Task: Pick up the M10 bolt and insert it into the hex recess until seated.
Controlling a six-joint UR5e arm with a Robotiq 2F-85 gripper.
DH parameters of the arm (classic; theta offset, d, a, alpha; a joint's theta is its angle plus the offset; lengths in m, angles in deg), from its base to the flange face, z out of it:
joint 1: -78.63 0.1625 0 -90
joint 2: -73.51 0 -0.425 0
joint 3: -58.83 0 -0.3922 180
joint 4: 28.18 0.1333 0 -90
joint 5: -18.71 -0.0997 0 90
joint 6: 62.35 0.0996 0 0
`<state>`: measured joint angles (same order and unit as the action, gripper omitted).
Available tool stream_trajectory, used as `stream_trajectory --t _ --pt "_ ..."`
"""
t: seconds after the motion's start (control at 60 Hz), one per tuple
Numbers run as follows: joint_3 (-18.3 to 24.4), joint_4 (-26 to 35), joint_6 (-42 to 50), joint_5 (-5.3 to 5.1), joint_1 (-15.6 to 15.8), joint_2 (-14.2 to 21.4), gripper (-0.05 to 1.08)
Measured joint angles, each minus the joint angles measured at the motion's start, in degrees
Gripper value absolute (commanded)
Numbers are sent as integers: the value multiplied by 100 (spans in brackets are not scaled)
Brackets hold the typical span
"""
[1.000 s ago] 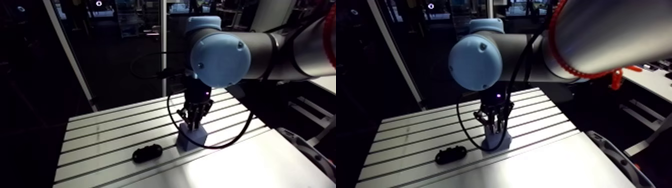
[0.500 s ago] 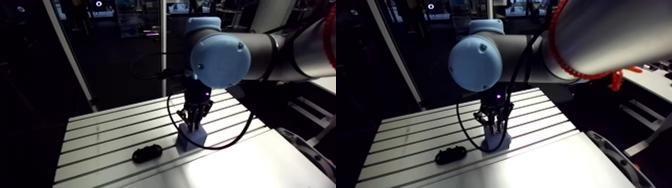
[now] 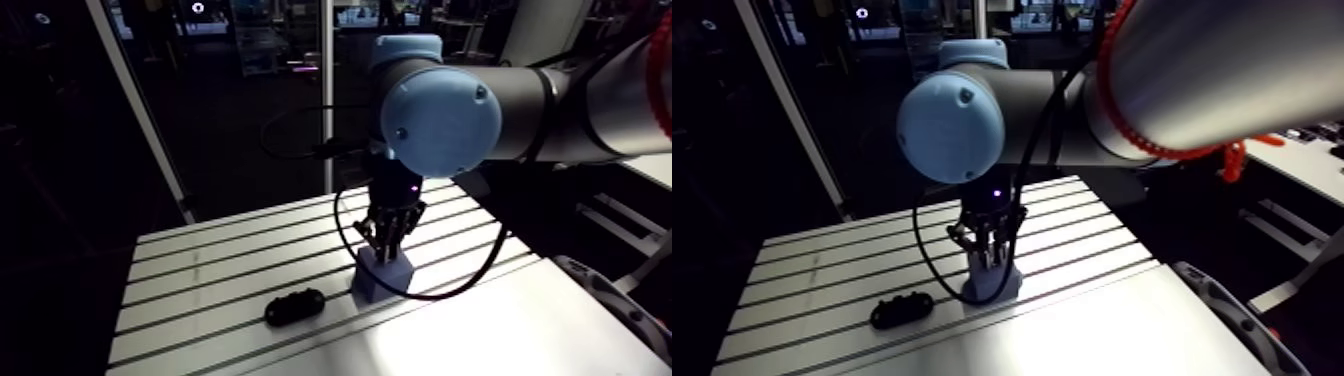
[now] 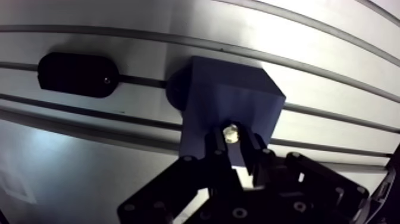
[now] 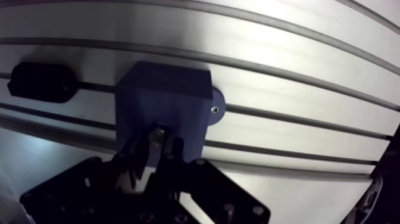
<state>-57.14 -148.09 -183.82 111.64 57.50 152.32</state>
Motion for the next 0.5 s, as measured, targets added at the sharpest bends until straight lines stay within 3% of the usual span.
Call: stream_trajectory --t 0.5 --pt "-49 -37 -278 -5 4 36 73"
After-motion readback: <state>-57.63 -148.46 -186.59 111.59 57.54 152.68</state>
